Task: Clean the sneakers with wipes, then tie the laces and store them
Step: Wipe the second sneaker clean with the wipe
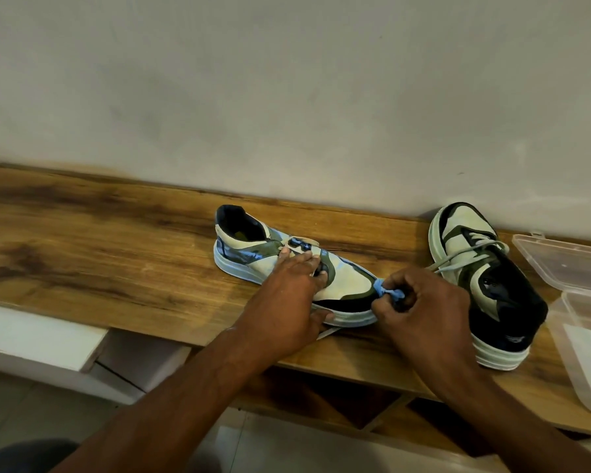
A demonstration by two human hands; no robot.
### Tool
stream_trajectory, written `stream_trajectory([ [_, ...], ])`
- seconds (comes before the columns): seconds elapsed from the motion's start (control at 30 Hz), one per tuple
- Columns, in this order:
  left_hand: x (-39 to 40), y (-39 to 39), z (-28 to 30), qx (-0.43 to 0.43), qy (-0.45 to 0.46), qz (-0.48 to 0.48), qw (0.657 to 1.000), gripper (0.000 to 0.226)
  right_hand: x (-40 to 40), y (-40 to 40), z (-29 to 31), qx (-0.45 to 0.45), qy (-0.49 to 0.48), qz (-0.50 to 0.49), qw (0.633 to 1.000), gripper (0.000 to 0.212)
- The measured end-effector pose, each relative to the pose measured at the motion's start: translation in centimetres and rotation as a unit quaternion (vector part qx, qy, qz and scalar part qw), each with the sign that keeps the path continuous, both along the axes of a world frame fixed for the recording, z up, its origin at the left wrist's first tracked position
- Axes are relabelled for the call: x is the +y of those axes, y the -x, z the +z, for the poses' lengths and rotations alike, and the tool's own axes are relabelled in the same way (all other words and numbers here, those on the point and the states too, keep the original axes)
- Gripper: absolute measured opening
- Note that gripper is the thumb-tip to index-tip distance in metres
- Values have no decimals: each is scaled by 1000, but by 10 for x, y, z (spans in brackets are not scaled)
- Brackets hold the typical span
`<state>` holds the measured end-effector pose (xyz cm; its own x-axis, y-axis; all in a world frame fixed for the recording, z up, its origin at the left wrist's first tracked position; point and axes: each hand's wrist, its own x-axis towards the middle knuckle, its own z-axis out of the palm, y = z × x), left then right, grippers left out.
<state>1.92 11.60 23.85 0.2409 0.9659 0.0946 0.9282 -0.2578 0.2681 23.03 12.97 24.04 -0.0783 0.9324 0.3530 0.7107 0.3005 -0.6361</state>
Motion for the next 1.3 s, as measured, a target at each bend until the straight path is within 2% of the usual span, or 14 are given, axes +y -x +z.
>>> stream_trajectory([
  [0.13,2,7,5,-1,3,-19,1000,69,-11,6,5,-19,-12,34,999,20],
  [0.23,4,13,7,-10,9,-38,999,68,-6,0,8,-19,21,41,999,20],
  [0.37,3,15,7,-31,13,-63,997,66,3,-8,14,10,73,4,997,21],
  [0.47,3,16,9,-22,12,-77,997,65,-15,6,16,-3,68,40,997,16],
  [0.57,5,16,9,-14,11,-97,995,65,-18,12,19,0,108,64,992,15],
  [0.67,3,16,8,-23,12,-106,994,73,-2,1,24,53,132,39,989,17],
  [0.77,0,13,7,-37,9,-106,994,83,3,-5,28,63,115,28,991,18],
  [1.0,2,9,9,-51,15,-96,994,62,13,-19,24,55,129,16,990,19],
  [1.1,2,9,10,-45,13,-103,994,61,10,-17,25,39,145,48,987,16],
  [1.17,0,10,11,-40,14,-108,993,64,7,-15,30,23,159,74,984,13],
  [1.3,-9,4,9,7,3,-104,995,85,2,-12,34,90,246,113,959,9],
])
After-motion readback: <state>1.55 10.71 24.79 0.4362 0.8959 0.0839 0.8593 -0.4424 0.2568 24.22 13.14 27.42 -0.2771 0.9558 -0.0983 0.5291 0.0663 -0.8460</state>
